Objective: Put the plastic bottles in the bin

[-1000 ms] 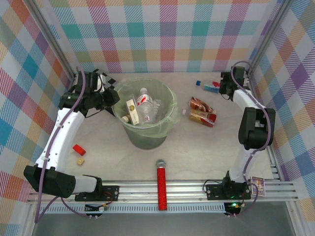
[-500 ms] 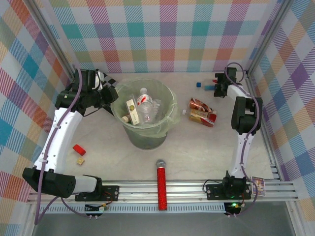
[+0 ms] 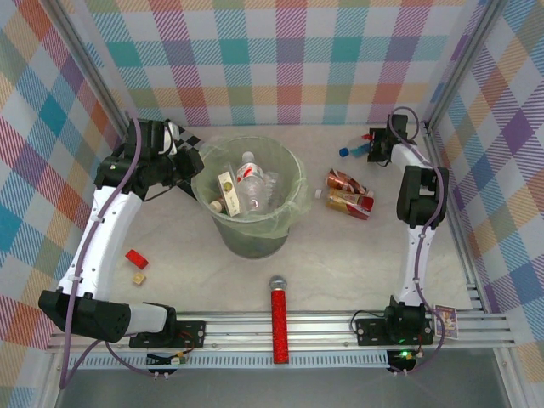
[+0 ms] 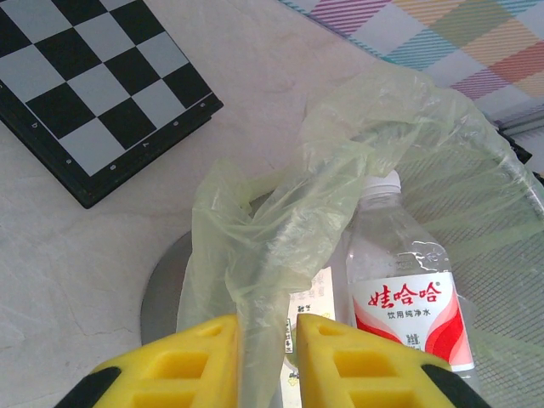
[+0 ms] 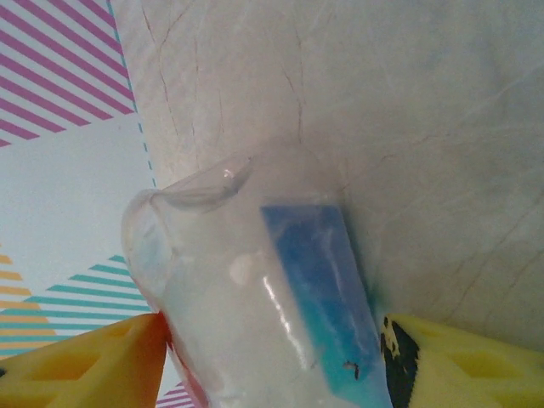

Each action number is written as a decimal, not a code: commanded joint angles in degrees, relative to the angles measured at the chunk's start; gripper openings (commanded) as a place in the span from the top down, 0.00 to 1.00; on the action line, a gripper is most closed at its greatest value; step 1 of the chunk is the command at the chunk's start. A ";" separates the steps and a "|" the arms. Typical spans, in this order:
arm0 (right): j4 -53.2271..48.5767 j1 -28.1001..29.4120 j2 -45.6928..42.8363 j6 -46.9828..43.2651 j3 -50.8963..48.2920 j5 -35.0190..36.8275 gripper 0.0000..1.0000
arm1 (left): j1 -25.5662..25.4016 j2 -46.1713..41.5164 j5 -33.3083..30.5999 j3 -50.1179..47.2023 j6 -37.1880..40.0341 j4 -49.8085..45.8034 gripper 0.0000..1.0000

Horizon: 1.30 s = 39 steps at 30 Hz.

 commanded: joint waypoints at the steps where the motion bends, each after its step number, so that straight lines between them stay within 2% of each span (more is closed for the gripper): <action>1: -1.42 -0.63 -1.98 -2.06 -3.97 -1.33 0.33 | -0.66 -1.32 0.07 -0.34 0.44 0.26 0.77; 6: -6.89 -0.92 -7.01 -7.12 -5.33 0.82 0.38 | -0.66 -1.44 0.25 -0.41 0.32 0.50 0.76; 9: -6.83 -1.28 -9.74 -8.53 -8.17 1.16 0.42 | -0.66 -1.65 0.25 -0.77 0.14 0.70 0.76; 17: -7.81 -3.07 -20.32 -13.35 -18.83 2.61 0.43 | -0.66 -2.29 0.31 -1.12 0.06 0.69 0.77; 20: -7.54 -3.06 -23.75 -13.65 -21.60 1.90 0.38 | -0.66 -2.27 0.43 -1.26 -0.11 1.02 0.76; 23: -4.78 -3.09 -25.10 -10.25 -24.04 -1.37 0.24 | -0.66 -2.16 0.48 -1.22 -0.12 1.31 0.76; 27: -2.91 -2.67 -23.21 -4.95 -23.25 -5.32 0.13 | -0.66 -1.98 0.49 -1.29 -0.19 1.32 0.75; 32: -5.56 -1.67 -18.95 -3.20 -17.28 -5.51 0.07 | -0.66 -1.70 0.61 -1.20 -0.19 1.40 0.74; 39: -8.88 -0.60 -10.85 0.68 -8.20 -6.21 0.04 | -0.66 -1.61 0.01 0.46 0.18 0.20 0.73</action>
